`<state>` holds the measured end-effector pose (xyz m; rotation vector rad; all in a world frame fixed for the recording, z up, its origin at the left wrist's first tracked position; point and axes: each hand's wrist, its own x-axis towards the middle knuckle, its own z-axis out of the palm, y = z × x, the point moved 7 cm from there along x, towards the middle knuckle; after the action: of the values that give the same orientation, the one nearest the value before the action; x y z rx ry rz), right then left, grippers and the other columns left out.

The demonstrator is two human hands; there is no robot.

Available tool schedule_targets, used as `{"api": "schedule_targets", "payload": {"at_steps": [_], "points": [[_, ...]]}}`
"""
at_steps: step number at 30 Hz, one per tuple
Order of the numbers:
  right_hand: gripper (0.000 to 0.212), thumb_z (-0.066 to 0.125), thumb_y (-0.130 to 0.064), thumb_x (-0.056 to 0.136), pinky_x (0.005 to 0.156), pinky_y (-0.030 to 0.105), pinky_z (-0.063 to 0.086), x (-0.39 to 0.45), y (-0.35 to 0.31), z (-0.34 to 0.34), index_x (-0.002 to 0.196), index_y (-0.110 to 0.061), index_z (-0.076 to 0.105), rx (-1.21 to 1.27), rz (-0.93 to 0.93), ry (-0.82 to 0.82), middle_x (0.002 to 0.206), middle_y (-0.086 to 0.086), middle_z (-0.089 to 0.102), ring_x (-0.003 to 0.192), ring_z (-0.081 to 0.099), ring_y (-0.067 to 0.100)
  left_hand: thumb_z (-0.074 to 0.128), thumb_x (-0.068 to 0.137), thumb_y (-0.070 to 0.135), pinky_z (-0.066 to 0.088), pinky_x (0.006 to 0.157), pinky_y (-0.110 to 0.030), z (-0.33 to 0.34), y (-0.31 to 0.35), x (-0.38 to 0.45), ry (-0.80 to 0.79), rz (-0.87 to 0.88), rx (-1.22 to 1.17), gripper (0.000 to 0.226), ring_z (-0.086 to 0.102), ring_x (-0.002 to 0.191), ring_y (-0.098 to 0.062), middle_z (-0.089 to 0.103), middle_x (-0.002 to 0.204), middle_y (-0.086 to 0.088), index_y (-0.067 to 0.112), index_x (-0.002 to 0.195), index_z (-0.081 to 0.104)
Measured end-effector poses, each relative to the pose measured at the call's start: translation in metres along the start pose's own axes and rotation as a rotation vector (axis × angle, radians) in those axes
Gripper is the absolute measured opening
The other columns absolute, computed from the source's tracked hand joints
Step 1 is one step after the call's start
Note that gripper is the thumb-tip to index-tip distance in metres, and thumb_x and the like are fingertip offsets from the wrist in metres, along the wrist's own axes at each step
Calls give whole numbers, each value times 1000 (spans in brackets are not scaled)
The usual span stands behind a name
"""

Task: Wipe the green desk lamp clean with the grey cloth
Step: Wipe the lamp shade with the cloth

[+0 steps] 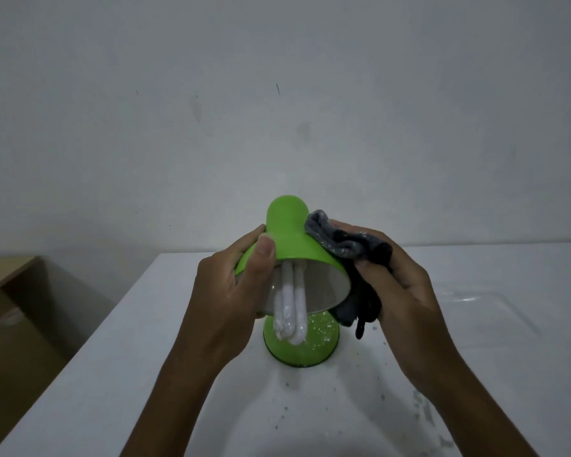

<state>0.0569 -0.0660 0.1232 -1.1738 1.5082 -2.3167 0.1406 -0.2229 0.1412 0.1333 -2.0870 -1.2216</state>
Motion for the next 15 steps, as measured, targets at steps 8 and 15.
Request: {"api": "schedule_targets", "payload": {"at_steps": [8, 15], "points": [[41, 49, -3, 88, 113, 44, 39, -12, -40, 41, 125, -6, 65, -745, -569, -142, 140, 4, 58, 138, 46, 21, 33, 70, 93, 57, 48, -28, -1, -2, 2, 44, -25, -41, 56, 72, 73, -19, 74, 80, 7, 53, 85, 70], [40, 47, -5, 92, 71, 20, 44, -19, 2, 8, 122, -24, 66, -127, -190, 147, 129, -4, 68, 81, 56, 7, 31, 75, 90, 58, 60, -22, -1, 3, -4, 20, 8, -49, 70, 70, 91, -6, 75, 96, 12, 43, 114, 66]]}}
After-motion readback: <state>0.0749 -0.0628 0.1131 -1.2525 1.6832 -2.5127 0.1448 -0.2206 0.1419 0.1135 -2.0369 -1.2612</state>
